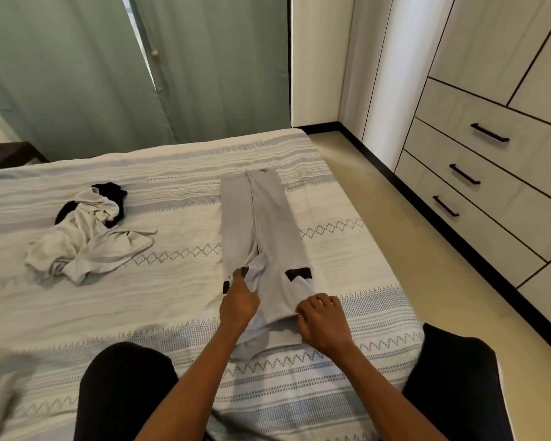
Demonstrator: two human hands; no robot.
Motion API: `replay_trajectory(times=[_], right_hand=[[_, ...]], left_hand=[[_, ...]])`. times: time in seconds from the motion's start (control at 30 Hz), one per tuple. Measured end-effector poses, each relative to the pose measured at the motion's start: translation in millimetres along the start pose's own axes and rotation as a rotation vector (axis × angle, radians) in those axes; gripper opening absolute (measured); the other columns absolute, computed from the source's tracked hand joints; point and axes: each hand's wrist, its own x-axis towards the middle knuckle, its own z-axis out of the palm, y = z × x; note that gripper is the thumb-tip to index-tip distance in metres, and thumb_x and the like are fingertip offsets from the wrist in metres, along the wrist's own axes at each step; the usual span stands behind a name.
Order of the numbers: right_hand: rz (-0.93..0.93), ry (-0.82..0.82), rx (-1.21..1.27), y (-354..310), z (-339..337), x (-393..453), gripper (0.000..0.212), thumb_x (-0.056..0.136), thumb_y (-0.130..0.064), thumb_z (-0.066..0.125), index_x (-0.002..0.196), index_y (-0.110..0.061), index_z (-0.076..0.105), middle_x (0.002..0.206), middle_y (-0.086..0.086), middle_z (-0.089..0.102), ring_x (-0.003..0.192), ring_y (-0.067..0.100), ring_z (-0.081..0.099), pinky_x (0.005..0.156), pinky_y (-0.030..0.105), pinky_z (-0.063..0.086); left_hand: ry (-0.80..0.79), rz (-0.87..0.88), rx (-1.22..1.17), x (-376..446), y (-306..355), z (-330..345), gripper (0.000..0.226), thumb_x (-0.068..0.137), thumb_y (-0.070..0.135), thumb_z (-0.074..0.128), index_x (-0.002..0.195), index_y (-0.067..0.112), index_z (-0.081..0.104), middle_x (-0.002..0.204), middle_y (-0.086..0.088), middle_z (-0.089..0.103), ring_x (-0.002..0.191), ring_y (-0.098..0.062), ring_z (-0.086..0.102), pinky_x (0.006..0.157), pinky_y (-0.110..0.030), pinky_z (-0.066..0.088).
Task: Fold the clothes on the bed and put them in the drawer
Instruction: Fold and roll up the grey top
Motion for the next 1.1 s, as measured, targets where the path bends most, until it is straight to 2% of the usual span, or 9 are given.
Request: replay_trajectory(times=[0.13,0.27,0.4,0.53,0.63,0.73,0.8,0.9,1.1], right_hand=[[-0.135,-0.103,0.150,-5.9,-7.2,5.7,0.017,0.089,-0.031,0.056,0.097,-0.024,0.069,0.090,-0.007,0.069,0.078,0.017,0.062,0.068,0.031,0.046],[-0.111,-0.298,0.216,-11.8,-6.1,7.7,0.028,0.098,-0.038,0.047,0.114,-0.026,0.067,0.110,-0.007,0.068,0.093,0.015,0.065,0.072,0.030,0.048],[0.078,-0.122,0.158,-3.5,0.3,11.2,0.026,0.091,-0.027,0.053,0.111,-0.026,0.069,0.103,-0.004,0.067,0.084,0.020,0.063,0.063,0.035,0.050],[0.331,-0.141,0.151,8.6,1.6,12.8,0.037,0.091,-0.014,0.054,0.127,-0.019,0.062,0.121,0.007,0.061,0.097,0.028,0.060,0.078,0.038,0.050],[0.469,-0.159,0.334,20.3,-1.0,5.5,0.036,0.095,-0.017,0.051,0.130,-0.017,0.057,0.126,0.005,0.057,0.104,0.025,0.059,0.084,0.036,0.050],[0.509,-0.187,0.389,27.3,-1.6,-1.0,0.032,0.097,-0.029,0.054,0.127,-0.017,0.054,0.114,0.003,0.065,0.098,0.023,0.063,0.078,0.033,0.049],[0.515,-0.212,0.408,29.4,-1.0,-6.2,0.029,0.097,-0.034,0.055,0.121,-0.019,0.053,0.099,0.001,0.068,0.089,0.022,0.065,0.073,0.032,0.049],[0.523,-0.237,0.447,32.4,-2.8,-14.3,0.022,0.097,-0.034,0.055,0.116,-0.024,0.050,0.076,-0.006,0.061,0.072,0.018,0.062,0.068,0.034,0.052],[0.421,-0.248,0.425,34.8,-10.7,-25.0,0.030,0.097,-0.031,0.056,0.125,-0.022,0.051,0.109,0.002,0.070,0.092,0.024,0.066,0.069,0.030,0.043]], left_hand=[[0.056,-0.166,-0.138,-0.1,-1.8,-17.8,0.043,0.097,0.016,0.044,0.138,0.009,0.032,0.128,-0.024,0.059,0.109,-0.042,0.060,0.083,-0.039,0.043],[0.018,-0.196,-0.181,1.4,-13.7,-19.9,0.042,0.096,0.014,0.042,0.137,0.009,0.036,0.129,-0.022,0.058,0.107,-0.040,0.059,0.086,-0.039,0.043],[0.039,-0.135,-0.182,0.1,-18.8,-17.7,0.041,0.097,0.013,0.043,0.138,0.010,0.037,0.131,-0.018,0.058,0.096,-0.033,0.058,0.078,-0.032,0.038],[0.105,-0.135,-0.096,1.4,-21.7,-17.4,0.041,0.094,0.016,0.049,0.135,0.011,0.045,0.130,-0.017,0.056,0.111,-0.038,0.056,0.083,-0.038,0.042],[0.227,0.019,0.195,2.8,-20.4,-8.9,0.042,0.084,0.016,0.060,0.126,0.009,0.057,0.119,-0.019,0.059,0.100,-0.041,0.057,0.082,-0.044,0.044],[0.289,0.295,0.268,2.7,-9.5,5.8,0.025,0.080,0.011,0.063,0.104,0.012,0.070,0.107,-0.015,0.067,0.093,-0.039,0.062,0.078,-0.043,0.048],[0.220,0.453,0.217,4.9,-0.6,15.3,0.017,0.081,0.011,0.060,0.089,0.018,0.074,0.097,-0.008,0.070,0.091,-0.033,0.065,0.080,-0.041,0.049],[0.028,0.606,0.225,11.7,9.2,35.5,0.025,0.085,0.014,0.055,0.097,0.026,0.074,0.106,0.000,0.069,0.097,-0.024,0.064,0.087,-0.037,0.049],[-0.276,0.756,0.487,26.8,42.4,73.5,0.041,0.103,0.018,0.043,0.140,0.034,0.052,0.155,0.010,0.040,0.148,-0.023,0.024,0.116,-0.039,0.018]])
